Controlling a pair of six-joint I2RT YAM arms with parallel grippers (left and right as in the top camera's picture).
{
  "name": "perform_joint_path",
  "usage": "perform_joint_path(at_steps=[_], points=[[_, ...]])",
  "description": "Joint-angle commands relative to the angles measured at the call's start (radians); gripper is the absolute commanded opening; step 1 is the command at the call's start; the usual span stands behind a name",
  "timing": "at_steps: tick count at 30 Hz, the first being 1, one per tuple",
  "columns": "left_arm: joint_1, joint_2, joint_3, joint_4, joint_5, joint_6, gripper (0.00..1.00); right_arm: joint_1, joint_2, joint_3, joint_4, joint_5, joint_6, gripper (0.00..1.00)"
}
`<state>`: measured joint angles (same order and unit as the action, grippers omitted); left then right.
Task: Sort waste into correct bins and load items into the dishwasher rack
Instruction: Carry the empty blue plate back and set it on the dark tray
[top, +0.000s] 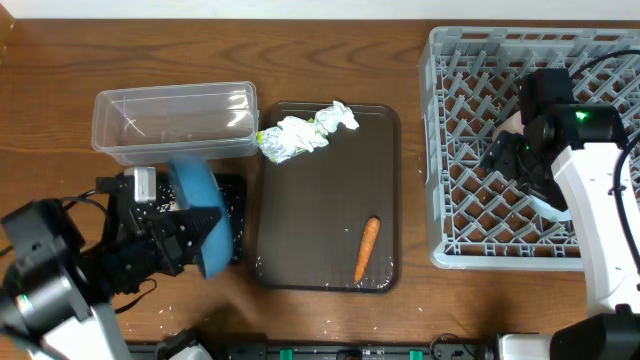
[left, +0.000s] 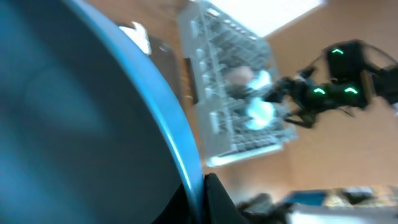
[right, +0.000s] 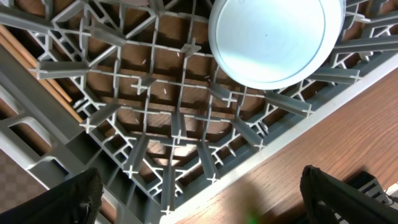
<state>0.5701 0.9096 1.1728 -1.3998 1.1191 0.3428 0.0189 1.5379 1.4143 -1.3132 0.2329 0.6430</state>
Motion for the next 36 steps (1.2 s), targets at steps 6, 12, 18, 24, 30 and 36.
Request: perform_joint_path(at_steps=[6,12,18,24,30,36], points=[[-0.222,-0.111,0.014,0.157,-0.314,-0.438,0.06,-0.005,-0.003,0.011,0.0,0.01,-0.005,0.99],[-0.511,-0.087,0.014,0.277,-0.391,-0.538,0.06,-0.005,-0.003,0.011,0.0,0.01,-0.005,0.99],[-0.835,-0.012,0.014,0.34,-0.619,-0.672,0.06,-0.005,-0.003,0.011,0.0,0.01,-0.005,0.99],[-1.151,0.144,0.014,0.375,-0.906,-0.803,0.06,-0.005,-0.003,0.011,0.0,0.01,-0.005,0.99],[-1.341,0.354,0.014,0.514,-0.999,-0.816,0.06,-0.005,-0.003,0.011,0.0,0.01,-0.005,0.99],[-1.374,0.562,0.014,0.605,-1.001,-0.82,0.06,-0.005,-0.003,0.011,0.0,0.01,-0.005,0.99]])
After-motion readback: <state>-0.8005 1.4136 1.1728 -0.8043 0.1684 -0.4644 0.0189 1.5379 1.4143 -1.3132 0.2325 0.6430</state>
